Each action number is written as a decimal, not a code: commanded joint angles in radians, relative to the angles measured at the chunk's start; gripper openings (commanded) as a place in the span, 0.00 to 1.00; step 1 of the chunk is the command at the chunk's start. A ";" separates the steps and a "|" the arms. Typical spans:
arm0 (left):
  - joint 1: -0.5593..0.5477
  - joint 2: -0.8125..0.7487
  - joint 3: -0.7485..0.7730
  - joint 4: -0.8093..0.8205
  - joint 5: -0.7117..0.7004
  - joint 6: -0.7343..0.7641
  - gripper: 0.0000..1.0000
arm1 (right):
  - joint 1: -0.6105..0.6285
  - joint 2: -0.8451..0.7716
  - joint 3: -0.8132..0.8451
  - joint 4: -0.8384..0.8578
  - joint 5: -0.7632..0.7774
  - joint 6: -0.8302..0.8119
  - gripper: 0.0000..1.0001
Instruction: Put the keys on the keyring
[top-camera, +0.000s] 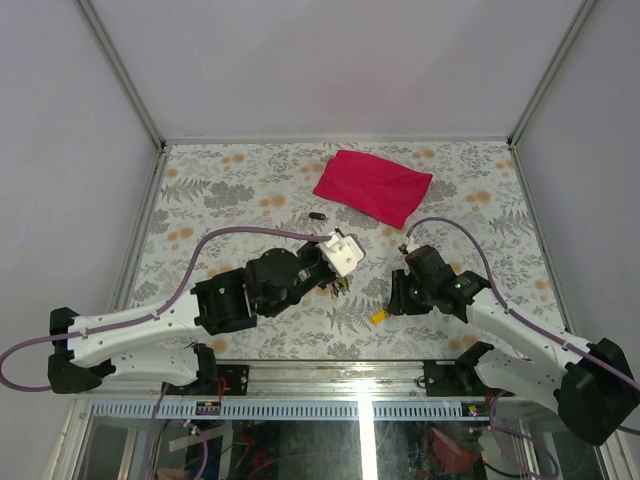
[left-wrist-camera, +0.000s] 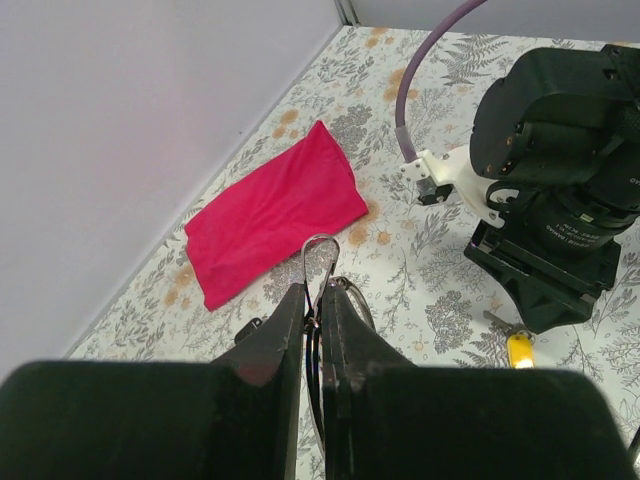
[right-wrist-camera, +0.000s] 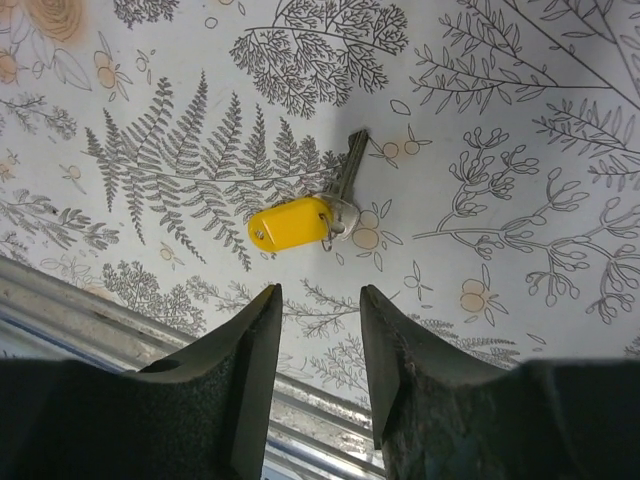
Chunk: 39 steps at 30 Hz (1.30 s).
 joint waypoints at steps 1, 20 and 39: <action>0.008 -0.029 -0.010 0.049 0.008 -0.023 0.00 | 0.001 0.027 -0.044 0.158 -0.002 0.062 0.45; 0.010 -0.018 -0.014 0.054 0.010 -0.021 0.00 | 0.002 0.147 -0.103 0.253 0.015 0.089 0.31; 0.015 -0.021 -0.012 0.047 0.008 -0.015 0.00 | 0.002 0.140 -0.082 0.245 -0.015 0.062 0.00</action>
